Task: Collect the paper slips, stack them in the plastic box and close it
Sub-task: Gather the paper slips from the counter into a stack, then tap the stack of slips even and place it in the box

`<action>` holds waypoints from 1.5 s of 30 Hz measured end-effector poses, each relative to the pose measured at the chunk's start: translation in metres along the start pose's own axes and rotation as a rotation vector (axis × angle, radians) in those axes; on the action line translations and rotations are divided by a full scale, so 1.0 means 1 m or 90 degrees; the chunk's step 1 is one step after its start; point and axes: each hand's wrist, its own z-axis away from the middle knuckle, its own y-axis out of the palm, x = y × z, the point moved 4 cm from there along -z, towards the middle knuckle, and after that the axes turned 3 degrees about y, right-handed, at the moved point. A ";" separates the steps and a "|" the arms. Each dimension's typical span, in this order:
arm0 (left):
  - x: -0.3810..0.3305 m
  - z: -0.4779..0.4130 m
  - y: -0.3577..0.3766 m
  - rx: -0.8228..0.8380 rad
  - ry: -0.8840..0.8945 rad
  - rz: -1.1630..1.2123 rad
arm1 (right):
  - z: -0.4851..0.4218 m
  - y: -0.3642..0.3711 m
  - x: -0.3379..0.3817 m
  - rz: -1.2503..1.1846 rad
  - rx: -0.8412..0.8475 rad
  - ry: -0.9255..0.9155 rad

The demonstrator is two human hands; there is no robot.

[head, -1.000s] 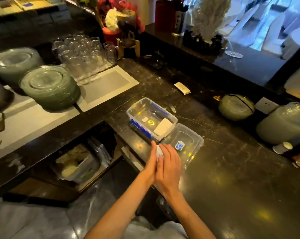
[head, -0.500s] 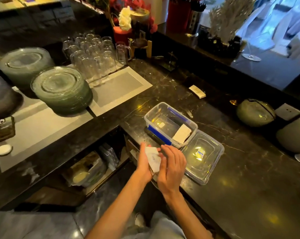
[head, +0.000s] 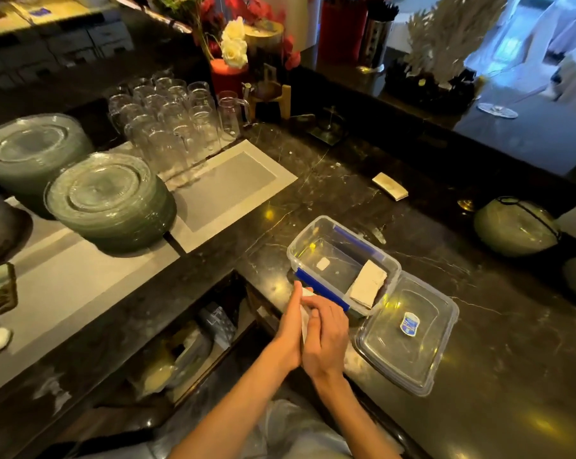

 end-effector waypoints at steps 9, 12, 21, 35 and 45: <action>-0.096 -0.078 0.032 0.031 -0.002 -0.144 | -0.104 0.041 -0.001 -0.042 -0.080 0.067; -0.129 -0.110 0.042 0.038 0.020 -0.175 | -0.142 0.053 -0.002 -0.038 -0.111 0.066; -0.199 -0.195 0.080 0.150 -0.001 -0.408 | -0.237 0.076 -0.055 -0.052 -0.098 0.223; -0.189 -0.282 0.206 0.608 -0.042 -0.756 | -0.306 -0.009 -0.130 -0.022 -0.009 0.352; -0.207 -0.350 0.216 0.514 0.472 -0.979 | -0.340 -0.021 -0.184 0.150 -0.148 0.397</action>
